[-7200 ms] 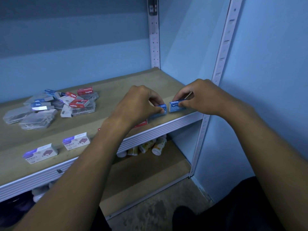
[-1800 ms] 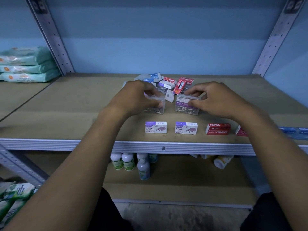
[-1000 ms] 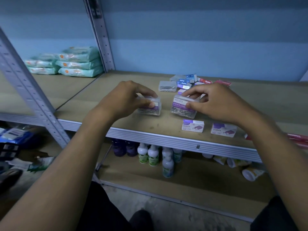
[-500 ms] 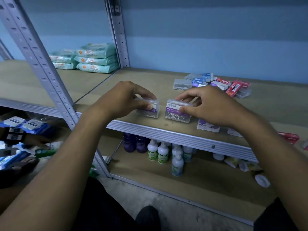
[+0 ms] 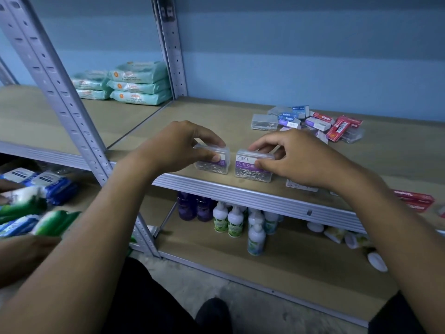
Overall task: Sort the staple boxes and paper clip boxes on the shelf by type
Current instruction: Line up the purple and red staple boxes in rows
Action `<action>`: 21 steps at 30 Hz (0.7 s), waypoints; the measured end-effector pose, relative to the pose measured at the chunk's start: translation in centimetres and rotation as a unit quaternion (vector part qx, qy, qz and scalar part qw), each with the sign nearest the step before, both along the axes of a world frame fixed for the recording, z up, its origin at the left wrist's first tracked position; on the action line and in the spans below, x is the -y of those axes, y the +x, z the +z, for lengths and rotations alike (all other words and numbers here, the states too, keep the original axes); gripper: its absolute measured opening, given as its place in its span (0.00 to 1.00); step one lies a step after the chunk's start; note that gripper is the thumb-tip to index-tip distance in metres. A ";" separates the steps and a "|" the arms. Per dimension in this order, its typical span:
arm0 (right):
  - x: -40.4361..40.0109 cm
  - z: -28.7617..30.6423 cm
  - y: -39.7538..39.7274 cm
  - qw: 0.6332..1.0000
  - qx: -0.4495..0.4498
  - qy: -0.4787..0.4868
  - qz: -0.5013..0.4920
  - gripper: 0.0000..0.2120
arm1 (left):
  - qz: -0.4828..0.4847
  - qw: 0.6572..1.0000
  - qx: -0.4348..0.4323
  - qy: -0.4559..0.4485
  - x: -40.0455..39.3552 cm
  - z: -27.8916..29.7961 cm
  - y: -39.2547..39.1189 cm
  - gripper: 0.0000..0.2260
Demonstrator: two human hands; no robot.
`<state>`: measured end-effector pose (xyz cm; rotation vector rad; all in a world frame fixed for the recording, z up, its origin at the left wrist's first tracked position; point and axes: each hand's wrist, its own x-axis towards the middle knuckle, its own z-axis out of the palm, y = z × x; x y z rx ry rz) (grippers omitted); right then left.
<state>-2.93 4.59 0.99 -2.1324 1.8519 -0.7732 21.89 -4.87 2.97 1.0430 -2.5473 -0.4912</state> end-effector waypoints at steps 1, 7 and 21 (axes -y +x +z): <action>0.0 0.0 0.0 1.000 -0.001 0.001 0.000 0.14 | -0.001 1.000 0.002 -0.002 0.0 0.0 -0.1 0.13; -0.3 0.2 -0.1 1.000 0.024 -0.006 -0.014 0.15 | 0.006 1.000 0.014 -0.015 -0.3 0.1 -0.4 0.17; -1.2 -0.2 -3.6 0.995 0.026 0.008 -0.099 0.10 | 0.022 0.998 -0.038 -0.041 -1.0 0.7 -4.5 0.13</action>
